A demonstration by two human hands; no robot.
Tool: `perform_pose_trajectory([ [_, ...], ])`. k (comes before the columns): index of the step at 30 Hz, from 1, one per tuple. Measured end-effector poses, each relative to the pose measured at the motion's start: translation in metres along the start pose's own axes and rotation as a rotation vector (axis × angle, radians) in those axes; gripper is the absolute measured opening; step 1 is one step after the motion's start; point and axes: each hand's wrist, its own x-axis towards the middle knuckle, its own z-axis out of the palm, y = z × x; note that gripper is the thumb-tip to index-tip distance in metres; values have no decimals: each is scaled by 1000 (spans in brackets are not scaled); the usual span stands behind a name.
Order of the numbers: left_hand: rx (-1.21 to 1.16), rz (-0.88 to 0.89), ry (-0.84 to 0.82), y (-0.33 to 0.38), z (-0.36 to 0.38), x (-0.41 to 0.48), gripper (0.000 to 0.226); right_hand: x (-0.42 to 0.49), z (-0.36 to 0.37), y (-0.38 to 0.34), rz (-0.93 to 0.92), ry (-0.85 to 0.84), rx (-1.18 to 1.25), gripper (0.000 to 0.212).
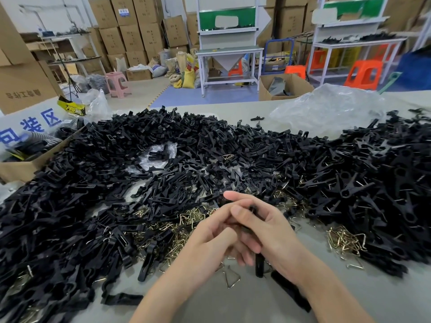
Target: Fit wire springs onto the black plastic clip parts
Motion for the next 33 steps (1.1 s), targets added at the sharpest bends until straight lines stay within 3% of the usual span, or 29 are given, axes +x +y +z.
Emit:
perform_pose_trajectory([
  [6,21,51,191,0,-6,-1,44,4,-15,-6,-67,412,59,53],
  [9,78,75,259,-1,-9,-2,45,3,-19,-12,-44,523,160,56],
  [12,136,85,292,-3,-10,-3,44,7,-27,-39,-67,531,403,66],
  [15,274,96,362,-8,-9,-6,43,16,-50,-92,-325,431,757,69],
  [17,491,139,431,-14,-10,-7,39,22,-61,-120,-410,433,817,76],
  [19,743,176,495,-16,-12,-7,30,28,-60,-120,-339,453,665,83],
  [21,939,177,580,-15,-13,-4,31,31,-47,-97,-180,423,361,59],
  [23,1092,169,667,-16,-17,-3,36,33,-32,-64,-47,443,-101,37],
  [25,1224,137,776,-16,-26,-4,36,32,-23,-32,-56,454,-613,38],
  [27,1333,31,858,-17,-40,-7,39,33,-15,-12,-135,362,-971,41],
  [30,1401,-225,813,-18,-58,-7,51,41,-11,5,-98,216,-1452,47],
  [33,1386,-296,712,-19,-70,-1,56,47,-8,3,-71,203,-1582,43],
])
